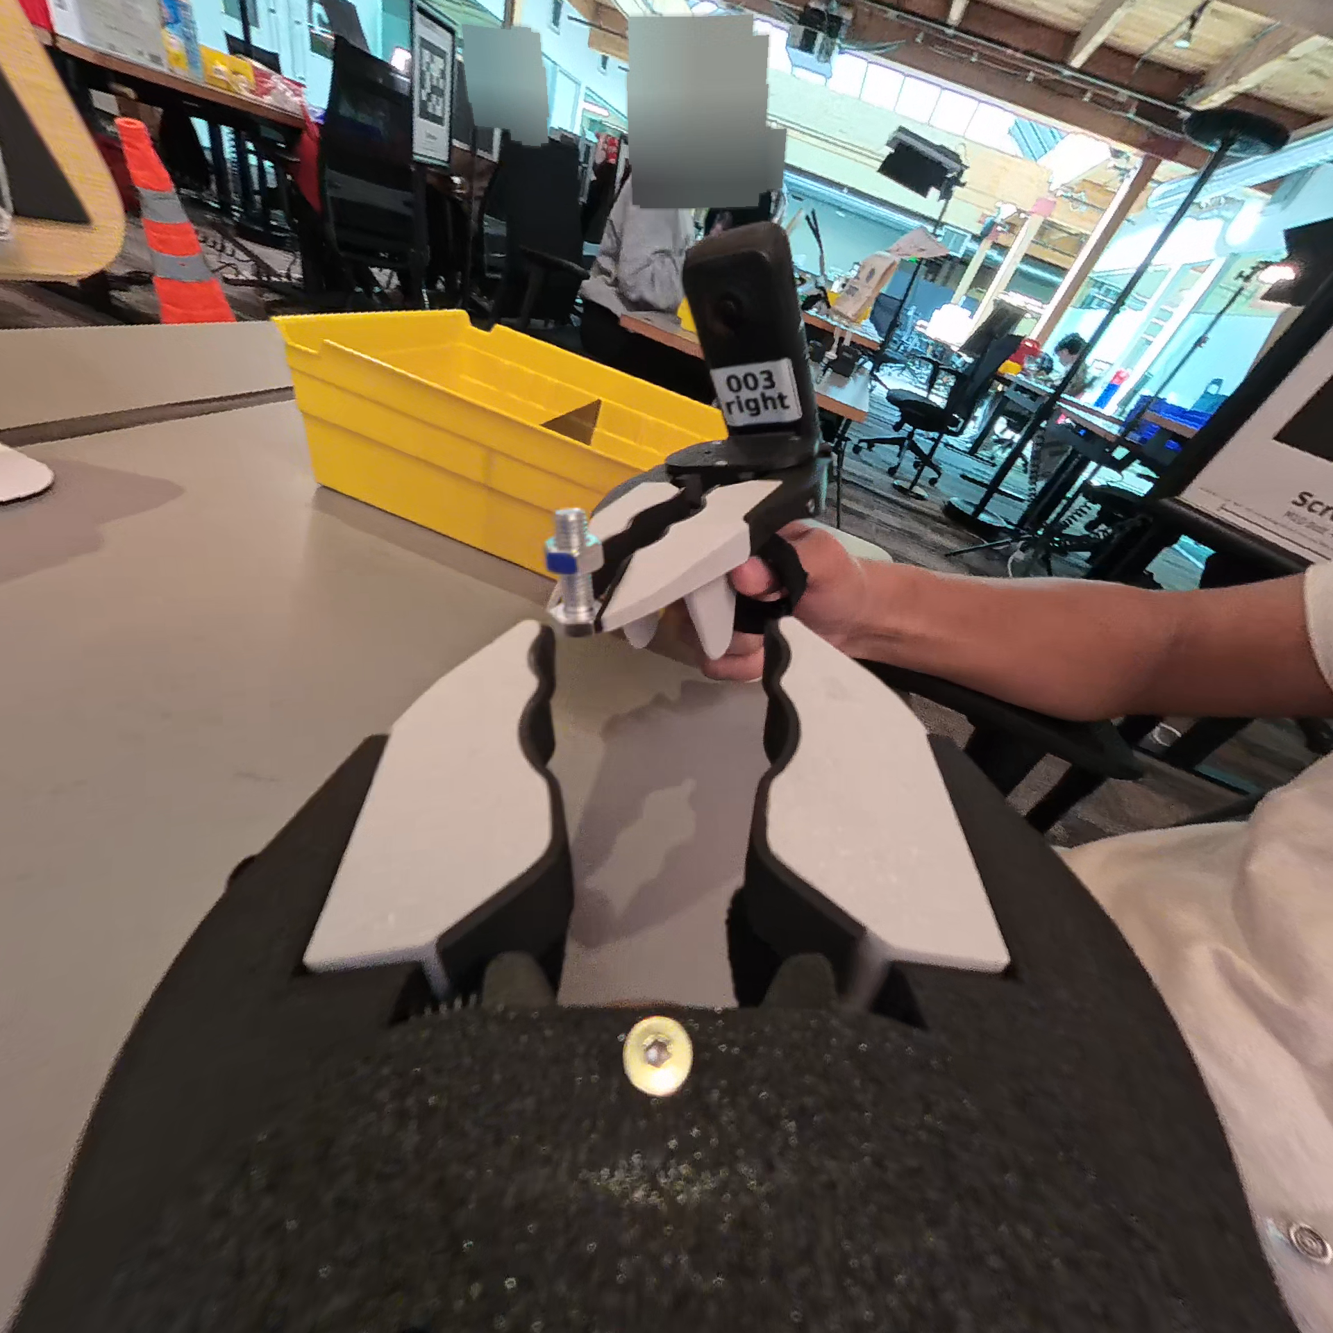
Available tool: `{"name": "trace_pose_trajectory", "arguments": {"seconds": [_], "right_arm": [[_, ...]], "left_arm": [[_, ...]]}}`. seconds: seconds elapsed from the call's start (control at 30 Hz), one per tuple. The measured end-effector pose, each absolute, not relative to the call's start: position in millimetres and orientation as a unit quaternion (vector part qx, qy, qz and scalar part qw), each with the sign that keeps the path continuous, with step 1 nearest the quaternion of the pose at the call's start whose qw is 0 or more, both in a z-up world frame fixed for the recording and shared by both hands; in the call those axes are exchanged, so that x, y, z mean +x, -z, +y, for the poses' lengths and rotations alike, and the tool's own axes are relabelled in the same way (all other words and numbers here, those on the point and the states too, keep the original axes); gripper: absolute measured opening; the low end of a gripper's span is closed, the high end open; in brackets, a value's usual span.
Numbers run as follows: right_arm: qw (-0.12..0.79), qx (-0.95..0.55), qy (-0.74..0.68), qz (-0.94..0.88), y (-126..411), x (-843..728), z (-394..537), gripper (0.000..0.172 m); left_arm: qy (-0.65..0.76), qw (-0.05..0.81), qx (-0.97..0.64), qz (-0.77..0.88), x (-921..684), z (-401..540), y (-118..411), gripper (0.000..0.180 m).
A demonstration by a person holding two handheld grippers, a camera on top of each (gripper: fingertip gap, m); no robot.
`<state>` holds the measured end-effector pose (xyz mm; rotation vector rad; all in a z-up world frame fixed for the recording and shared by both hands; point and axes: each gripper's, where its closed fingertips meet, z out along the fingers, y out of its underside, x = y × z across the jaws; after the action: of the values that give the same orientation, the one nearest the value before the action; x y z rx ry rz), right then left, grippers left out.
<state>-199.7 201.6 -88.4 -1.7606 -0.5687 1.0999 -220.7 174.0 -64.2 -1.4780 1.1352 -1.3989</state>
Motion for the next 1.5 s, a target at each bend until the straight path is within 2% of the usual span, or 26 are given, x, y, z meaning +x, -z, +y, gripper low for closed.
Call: {"name": "trace_pose_trajectory", "arguments": {"seconds": [0.23, 0.37, 0.43, 0.5, 0.53, 0.67, 0.87, 0.97, 1.07, 1.23, 1.5], "right_arm": [[0.454, -0.714, -0.459, -0.272, 94, -232, 185, 0.017], [0.456, -0.712, -0.456, -0.279, 93, -236, 186, 0.017], [0.46, -0.714, -0.453, -0.27, 93, -228, 190, 0.017], [0.468, -0.715, -0.454, -0.252, 90, -216, 195, 0.017], [0.471, -0.715, -0.454, -0.245, 89, -211, 197, 0.017], [0.474, -0.716, -0.451, -0.243, 88, -209, 198, 0.017], [0.455, -0.712, -0.459, -0.274, 92, -238, 185, 0.017], [0.453, -0.711, -0.467, -0.267, 91, -234, 187, 0.017], [0.468, -0.712, -0.465, -0.238, 86, -217, 196, 0.017], [0.469, -0.715, -0.46, -0.239, 87, -212, 196, 0.017], [0.442, -0.712, -0.466, -0.283, 95, -249, 179, 0.017]], "left_arm": [[0.543, 0.396, -0.59, 0.448, -211, 171, 70, 0.071], [0.557, 0.383, -0.584, 0.449, -207, 163, 69, 0.07], [0.55, 0.393, -0.584, 0.45, -209, 165, 68, 0.066], [0.554, 0.4, -0.578, 0.446, -214, 168, 63, 0.048], [0.559, 0.401, -0.576, 0.441, -217, 170, 60, 0.045], [0.559, 0.404, -0.586, 0.425, -218, 178, 61, 0.063], [0.544, 0.395, -0.588, 0.45, -208, 167, 69, 0.069], [0.551, 0.392, -0.584, 0.449, -209, 166, 67, 0.063], [0.573, 0.396, -0.571, 0.434, -219, 171, 56, 0.046], [0.567, 0.403, -0.583, 0.419, -223, 182, 57, 0.065], [0.556, 0.39, -0.578, 0.452, -213, 166, 65, 0.064]]}}
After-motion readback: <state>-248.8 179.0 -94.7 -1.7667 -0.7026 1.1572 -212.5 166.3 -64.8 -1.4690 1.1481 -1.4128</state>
